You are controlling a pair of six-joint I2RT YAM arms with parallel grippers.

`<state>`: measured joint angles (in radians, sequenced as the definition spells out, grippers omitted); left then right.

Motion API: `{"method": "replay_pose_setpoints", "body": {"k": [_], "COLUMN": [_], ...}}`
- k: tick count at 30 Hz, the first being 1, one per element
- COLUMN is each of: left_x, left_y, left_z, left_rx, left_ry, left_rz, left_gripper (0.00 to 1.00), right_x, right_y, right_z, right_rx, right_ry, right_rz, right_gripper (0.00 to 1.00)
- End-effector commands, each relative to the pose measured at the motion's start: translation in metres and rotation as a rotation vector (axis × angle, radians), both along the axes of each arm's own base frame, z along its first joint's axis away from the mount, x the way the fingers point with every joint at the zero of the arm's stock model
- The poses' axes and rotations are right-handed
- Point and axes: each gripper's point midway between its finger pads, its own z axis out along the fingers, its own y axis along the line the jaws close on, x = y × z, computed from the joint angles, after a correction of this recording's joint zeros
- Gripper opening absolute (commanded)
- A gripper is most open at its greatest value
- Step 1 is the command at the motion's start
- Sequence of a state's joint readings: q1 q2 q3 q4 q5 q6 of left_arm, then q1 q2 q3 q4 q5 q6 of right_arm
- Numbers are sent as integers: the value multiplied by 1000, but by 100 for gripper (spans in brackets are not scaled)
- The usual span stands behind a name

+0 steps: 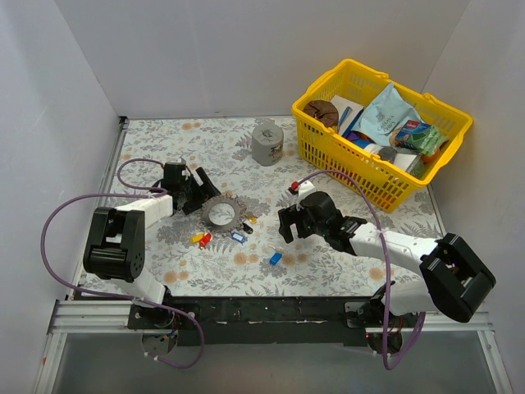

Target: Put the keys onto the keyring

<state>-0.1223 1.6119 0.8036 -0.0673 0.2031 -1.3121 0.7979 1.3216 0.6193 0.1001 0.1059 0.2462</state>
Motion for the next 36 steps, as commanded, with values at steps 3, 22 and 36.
{"method": "replay_pose_setpoints", "body": {"k": [3, 22, 36], "left_x": [-35, -28, -52], "left_y": [-20, -24, 35], "left_z": [-15, 22, 113], "left_rx": [-10, 47, 108], "left_ry": [68, -42, -329], "left_rz": [-63, -66, 229], "left_gripper": [82, 88, 98], "right_x": [8, 7, 3], "right_y": [4, 6, 14], "right_z": [15, 21, 48], "right_rx": [20, 40, 103], "right_ry": [-42, -46, -78], "right_rz": [-3, 2, 49], "right_gripper": [97, 97, 97]}}
